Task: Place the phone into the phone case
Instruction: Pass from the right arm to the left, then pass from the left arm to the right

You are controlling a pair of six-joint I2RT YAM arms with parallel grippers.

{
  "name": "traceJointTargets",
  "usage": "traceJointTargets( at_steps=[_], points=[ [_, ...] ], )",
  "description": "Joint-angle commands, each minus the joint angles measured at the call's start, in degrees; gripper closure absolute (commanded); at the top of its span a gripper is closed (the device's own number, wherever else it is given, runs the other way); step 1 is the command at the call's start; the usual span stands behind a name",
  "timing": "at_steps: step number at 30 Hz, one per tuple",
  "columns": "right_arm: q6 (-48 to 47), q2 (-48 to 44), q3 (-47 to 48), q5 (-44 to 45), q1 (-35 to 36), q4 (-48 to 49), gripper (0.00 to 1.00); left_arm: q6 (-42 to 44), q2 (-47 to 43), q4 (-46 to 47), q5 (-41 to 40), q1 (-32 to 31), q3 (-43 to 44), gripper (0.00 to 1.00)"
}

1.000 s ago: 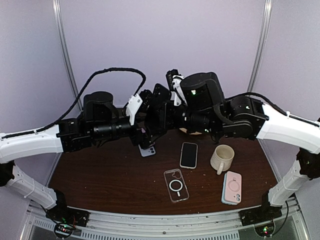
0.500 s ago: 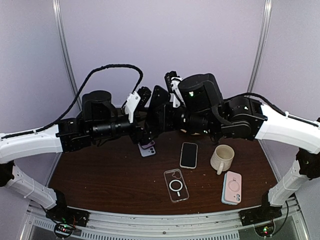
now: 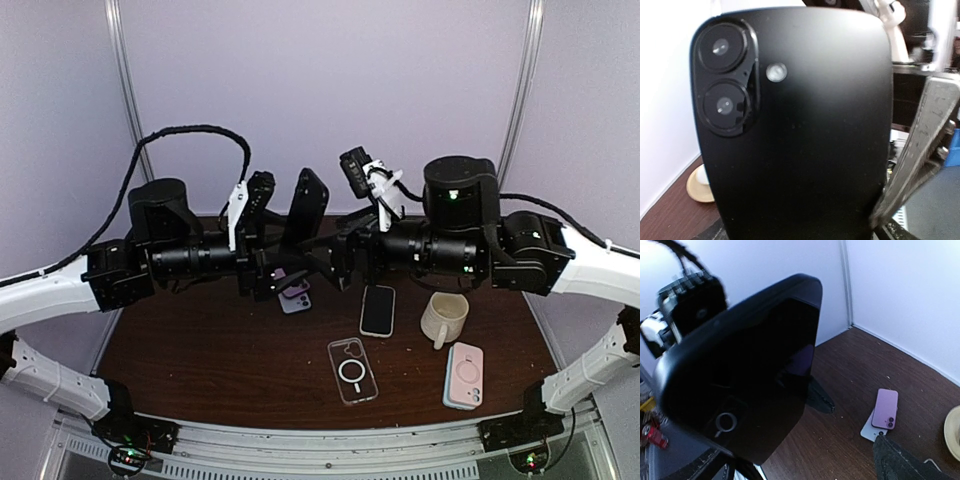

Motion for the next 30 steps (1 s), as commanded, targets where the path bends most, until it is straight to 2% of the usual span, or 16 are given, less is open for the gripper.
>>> traceJointTargets(
  at_steps=[1, 4, 6, 18, 24, 26, 30],
  points=[
    [-13.7, -7.0, -6.7, -18.5, -0.4, 8.6, 0.01, 0.1, -3.4, 8.4, 13.8, -0.1, -1.0, 1.0],
    [-18.7, -9.3, -8.7, -23.8, -0.4, 13.7, 0.01, -1.2, -4.1, 10.2, 20.3, -0.1, -1.6, 1.0],
    [-20.7, -8.9, -8.3, -25.3, -0.3, 15.2, 0.0, -2.0, -4.3, 11.2, 21.7, -0.1, -1.7, 1.0],
    [-21.8, -0.8, 0.5, -28.9, -0.4, 16.3, 0.01, -3.7, -2.9, 13.2, 23.2, -0.1, -1.6, 1.0],
    [-22.3, 1.1, 1.5, -31.8, -0.4, 17.2, 0.01, -3.9, -3.0, 13.6, 23.6, -0.1, -2.0, 1.0],
    [-22.3, 1.4, 1.5, -32.8, -0.4, 17.2, 0.08, -3.9, -3.3, 13.7, 23.6, -0.1, -2.2, 1.0],
    [-21.7, 1.6, 1.3, -34.2, -0.4, 17.3, 0.27, -3.8, -3.3, 13.5, 23.7, -0.1, -2.3, 1.0]
  ],
)
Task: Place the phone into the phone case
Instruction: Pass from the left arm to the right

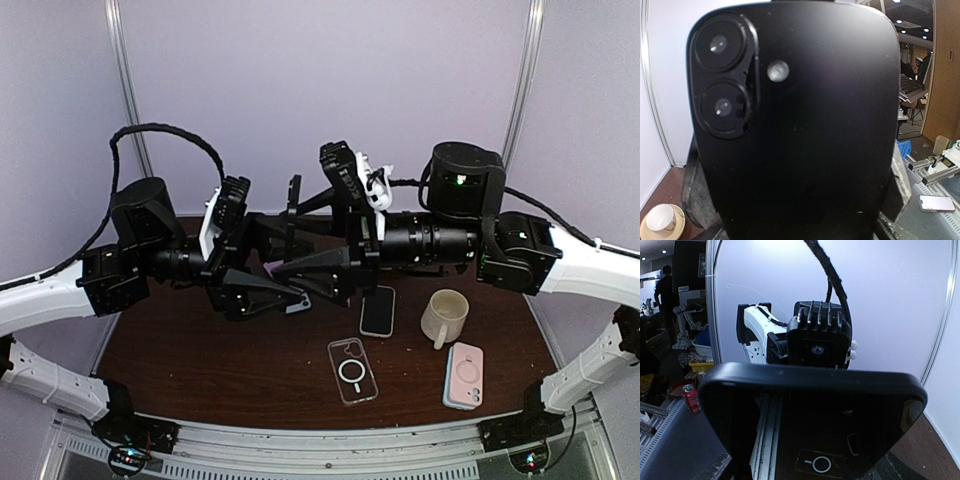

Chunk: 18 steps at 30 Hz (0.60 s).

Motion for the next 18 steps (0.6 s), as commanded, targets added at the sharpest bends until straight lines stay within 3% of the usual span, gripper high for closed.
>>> traceJointTargets(
  at_steps=[1, 8, 9, 10, 12, 14, 15, 18],
  points=[
    [0.3, 0.3, 1.7, -3.8, 0.0, 1.8, 0.31, -0.7, -0.6, 5.2, 0.4, 0.0, -0.1, 1.0],
    [2.3, 0.6, 2.3, -2.7, 0.0, 1.4, 0.65, -0.3, -0.6, 4.7, -0.7, 0.0, -0.6, 1.0],
    [2.7, 0.5, 2.0, -2.0, 0.0, 1.6, 0.71, 0.0, -0.7, 4.1, -1.3, 0.0, -0.6, 0.8],
    [3.1, 0.2, 1.7, -0.5, 0.0, 1.5, 0.76, 0.4, -0.9, 3.2, -2.1, 0.0, -0.6, 0.52],
    [4.7, -0.5, 1.5, 4.2, 0.0, 0.2, 0.87, 1.5, -1.6, 0.0, -5.5, 0.0, -0.7, 0.22],
    [6.8, -1.2, 1.6, 11.1, -0.1, -3.1, 1.0, 3.4, -2.7, -5.2, -11.0, 0.0, -1.2, 0.08],
    [8.2, -1.6, 1.5, 14.9, -0.1, -5.1, 1.0, 4.0, -3.3, -7.9, -15.8, 0.0, -1.6, 0.03],
    [12.2, -2.5, 0.5, 24.5, -0.1, -10.6, 1.0, 6.1, -4.2, -17.3, -24.4, 0.1, -3.2, 0.02]
  ],
)
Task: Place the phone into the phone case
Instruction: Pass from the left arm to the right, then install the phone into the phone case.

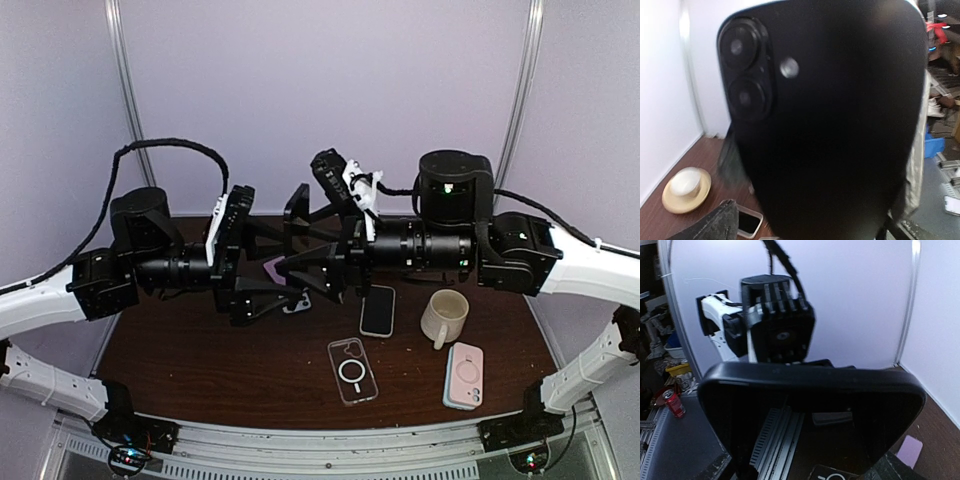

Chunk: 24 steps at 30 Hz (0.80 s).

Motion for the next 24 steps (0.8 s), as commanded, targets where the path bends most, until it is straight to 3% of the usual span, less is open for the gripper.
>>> traceJointTargets(
  at_steps=[1, 5, 8, 11, 18, 24],
  points=[
    [7.4, -3.0, -0.7, 17.5, -0.2, -6.4, 1.0, 4.2, -1.8, -12.8, -15.4, 0.2, -2.3, 0.03],
    [12.5, -3.4, -2.3, 25.5, -0.3, -10.4, 1.0, 4.5, -1.8, -16.0, -17.2, 0.2, -4.2, 0.02],
    [20.9, -2.9, -3.0, 37.1, -0.4, -17.9, 1.0, 4.1, -1.2, -19.1, -19.3, 0.2, -4.8, 0.03],
    [28.9, -1.0, -7.1, 42.4, -0.1, -22.1, 1.0, 4.1, 0.7, -23.3, -23.7, 0.2, -4.6, 0.02],
    [48.9, 8.2, -12.2, 44.8, 2.5, -26.5, 1.0, 3.5, 5.5, -27.6, -31.1, 0.7, -2.3, 0.02],
    [52.0, 14.4, -15.7, 40.8, 3.9, -20.5, 1.0, 3.1, 5.2, -29.0, -31.5, 2.0, -2.7, 0.02]
  ],
)
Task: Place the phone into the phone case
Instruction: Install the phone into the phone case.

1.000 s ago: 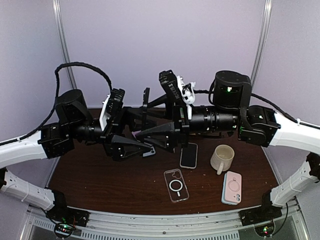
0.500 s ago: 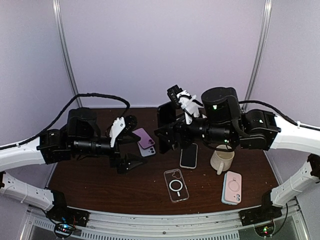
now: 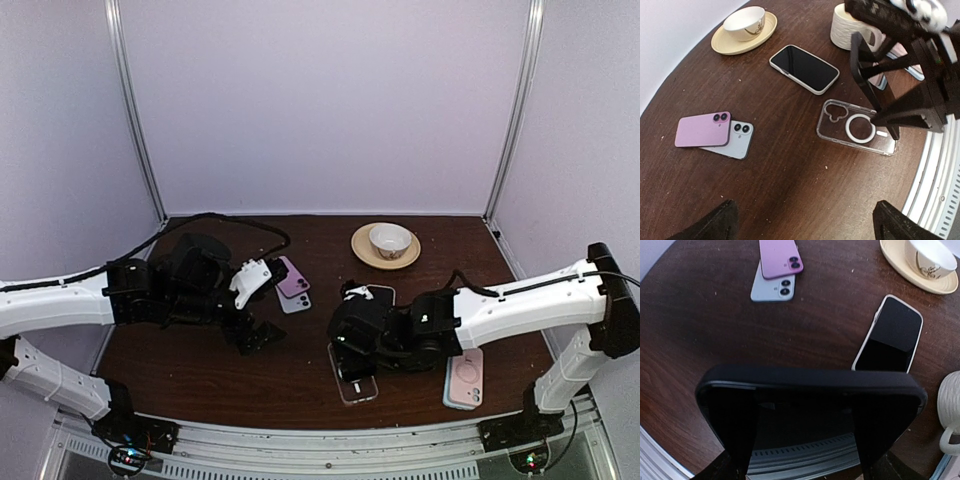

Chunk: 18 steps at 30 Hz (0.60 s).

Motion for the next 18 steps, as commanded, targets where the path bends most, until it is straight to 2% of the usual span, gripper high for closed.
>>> traceJointTargets(
  at_steps=[1, 13, 18],
  points=[
    [6.4, 2.6, -0.2, -0.2, 0.9, 3.9, 1.0, 0.0, -1.1, -0.9, -2.2, 1.3, 1.7, 0.02],
    [8.1, 7.9, -0.5, -3.1, 0.1, 3.2, 1.0, -0.1, -2.3, -1.4, -1.6, 2.2, 1.3, 0.02],
    [8.9, 9.9, 3.2, -3.6, 0.0, -3.6, 1.0, -0.2, -2.2, -1.6, -1.6, 2.4, 1.3, 0.02]
  ],
)
